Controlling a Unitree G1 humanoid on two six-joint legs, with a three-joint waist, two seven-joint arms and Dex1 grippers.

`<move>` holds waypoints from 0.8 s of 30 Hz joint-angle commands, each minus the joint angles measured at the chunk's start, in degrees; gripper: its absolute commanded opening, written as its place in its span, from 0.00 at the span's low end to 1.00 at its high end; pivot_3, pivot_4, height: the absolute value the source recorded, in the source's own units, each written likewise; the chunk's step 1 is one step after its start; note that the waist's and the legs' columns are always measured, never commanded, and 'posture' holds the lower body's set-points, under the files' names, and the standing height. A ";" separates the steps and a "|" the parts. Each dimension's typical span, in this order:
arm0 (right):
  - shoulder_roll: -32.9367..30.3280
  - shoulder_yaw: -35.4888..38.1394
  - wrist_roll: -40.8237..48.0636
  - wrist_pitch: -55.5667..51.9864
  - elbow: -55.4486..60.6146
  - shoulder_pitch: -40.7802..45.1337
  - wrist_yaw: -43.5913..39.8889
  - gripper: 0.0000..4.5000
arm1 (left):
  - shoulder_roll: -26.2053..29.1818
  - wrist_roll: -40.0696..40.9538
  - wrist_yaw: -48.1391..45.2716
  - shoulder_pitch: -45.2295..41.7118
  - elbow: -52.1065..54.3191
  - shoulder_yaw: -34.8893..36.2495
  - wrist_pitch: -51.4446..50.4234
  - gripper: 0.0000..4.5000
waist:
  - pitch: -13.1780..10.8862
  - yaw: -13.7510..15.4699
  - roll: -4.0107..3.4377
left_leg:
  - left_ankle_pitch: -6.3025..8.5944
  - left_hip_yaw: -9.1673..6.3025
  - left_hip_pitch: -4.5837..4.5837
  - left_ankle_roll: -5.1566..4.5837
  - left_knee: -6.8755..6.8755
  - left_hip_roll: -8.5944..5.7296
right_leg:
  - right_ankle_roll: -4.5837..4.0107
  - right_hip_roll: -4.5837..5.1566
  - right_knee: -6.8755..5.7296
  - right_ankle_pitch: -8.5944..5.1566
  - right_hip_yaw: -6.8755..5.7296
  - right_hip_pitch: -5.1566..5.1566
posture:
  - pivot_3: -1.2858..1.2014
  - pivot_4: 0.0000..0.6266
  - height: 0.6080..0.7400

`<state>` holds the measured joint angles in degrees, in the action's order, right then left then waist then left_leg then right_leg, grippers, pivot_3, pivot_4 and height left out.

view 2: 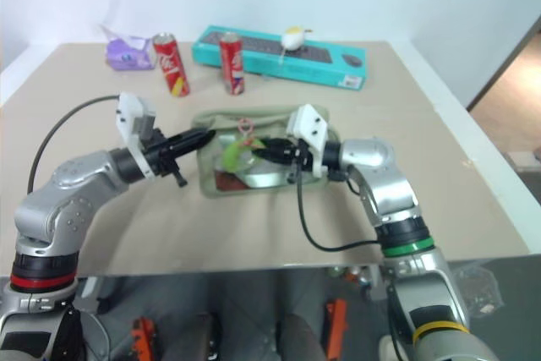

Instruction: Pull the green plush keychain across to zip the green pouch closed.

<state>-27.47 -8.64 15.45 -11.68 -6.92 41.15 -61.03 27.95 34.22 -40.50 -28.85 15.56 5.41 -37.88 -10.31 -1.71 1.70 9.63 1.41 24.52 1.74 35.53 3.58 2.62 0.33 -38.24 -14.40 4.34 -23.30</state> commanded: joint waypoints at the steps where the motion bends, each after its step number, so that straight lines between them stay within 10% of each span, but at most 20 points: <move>1: -0.41 2.24 0.89 0.49 2.10 0.54 0.76 0.02 | 0.13 0.44 -0.83 -0.30 0.36 -0.96 0.11 0.00 | 0.00 0.00 0.00 | 0.00 0.00 0.00 0.00 0.00 0.00 | 0.00 0.00 0.00 0.00 0.00 0.00 | 0.52 0.24 1.00; 24: -6.60 8.47 7.64 -3.99 8.19 6.64 -1.12 0.02 | 0.17 0.56 -2.39 -1.05 -1.41 -1.09 -0.13 0.00 | 0.00 0.23 0.00 | 0.00 0.00 0.04 0.00 -0.02 0.00 | 0.00 0.01 0.05 -0.01 -0.01 -0.03 | 0.52 0.24 1.00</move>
<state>-33.02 -2.31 22.90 -17.44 1.07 45.96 -61.55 27.94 34.38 -42.24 -29.41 14.50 5.35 -37.74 -10.31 -1.48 1.70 9.63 1.41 24.56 1.73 35.52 3.58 2.61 0.35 -38.19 -14.41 4.31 -23.33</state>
